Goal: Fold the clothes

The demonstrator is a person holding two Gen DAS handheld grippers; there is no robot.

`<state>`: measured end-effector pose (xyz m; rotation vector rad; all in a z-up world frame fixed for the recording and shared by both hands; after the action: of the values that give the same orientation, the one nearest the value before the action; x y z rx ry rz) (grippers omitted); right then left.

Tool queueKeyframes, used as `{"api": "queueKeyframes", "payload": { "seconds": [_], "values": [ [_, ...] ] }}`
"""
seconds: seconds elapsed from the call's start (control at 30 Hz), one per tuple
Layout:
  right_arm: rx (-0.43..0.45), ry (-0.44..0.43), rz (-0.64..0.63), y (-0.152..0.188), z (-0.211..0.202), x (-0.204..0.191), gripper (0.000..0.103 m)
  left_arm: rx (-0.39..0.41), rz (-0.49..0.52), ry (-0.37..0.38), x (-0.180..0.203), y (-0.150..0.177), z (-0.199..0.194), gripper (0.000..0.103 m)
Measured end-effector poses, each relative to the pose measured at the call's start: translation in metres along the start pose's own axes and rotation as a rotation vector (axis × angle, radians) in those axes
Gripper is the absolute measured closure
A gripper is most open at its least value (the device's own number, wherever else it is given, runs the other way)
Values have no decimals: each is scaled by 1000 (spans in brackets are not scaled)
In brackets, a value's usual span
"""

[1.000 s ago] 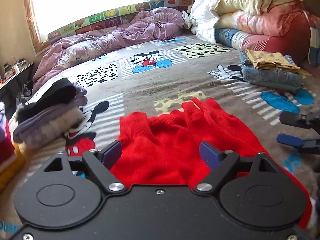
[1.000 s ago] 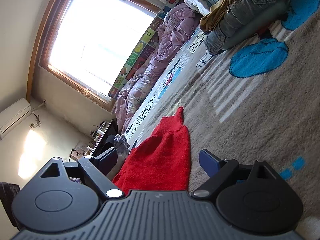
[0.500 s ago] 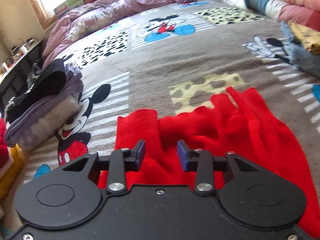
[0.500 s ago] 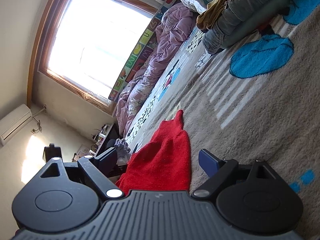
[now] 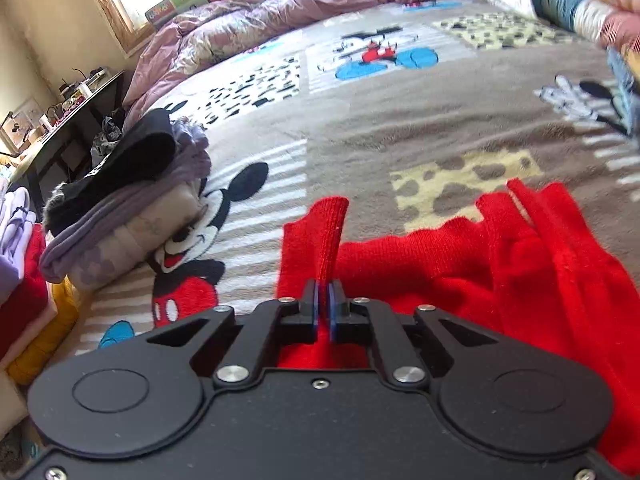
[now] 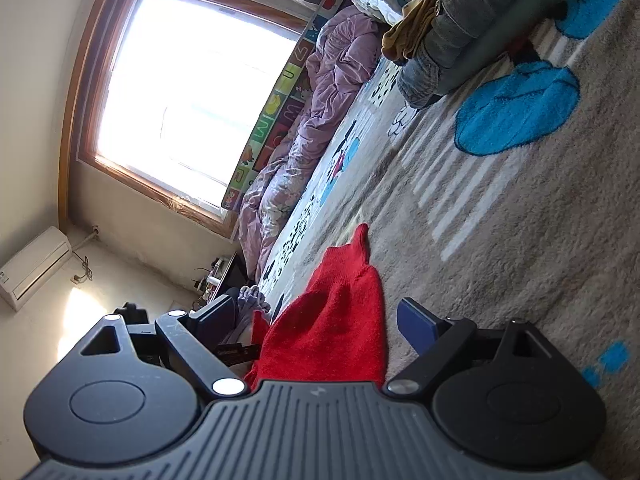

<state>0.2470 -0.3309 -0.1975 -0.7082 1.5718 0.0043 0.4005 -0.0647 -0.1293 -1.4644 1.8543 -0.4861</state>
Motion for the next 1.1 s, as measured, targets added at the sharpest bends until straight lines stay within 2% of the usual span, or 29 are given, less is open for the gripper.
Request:
{"api": "queueKeyframes", "payload": {
  "seconds": [0.2,0.5,0.83,1.1],
  "values": [
    [8,3,16,0,-2,1,15,90,-87,57,-38,-3,-48,99],
    [20,15,24,2,-4,2,15,202,-155,96,-98,1,-105,99],
    [8,50,-42,9,-2,-1,15,244,-180,128,-159,35,-132,99],
    [-11,99,-141,18,4,-6,15,225,-230,150,-202,74,-129,99]
  ]
}}
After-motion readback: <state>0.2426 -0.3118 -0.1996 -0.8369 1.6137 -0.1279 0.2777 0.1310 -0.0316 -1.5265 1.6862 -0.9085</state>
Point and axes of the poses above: each gripper's, at about its wrist camera, not at the fingertips, and z roughly the way its jaws point, x to its right, y to its underside, the point moved 7 cm from there along z, roughly the way its jaws point
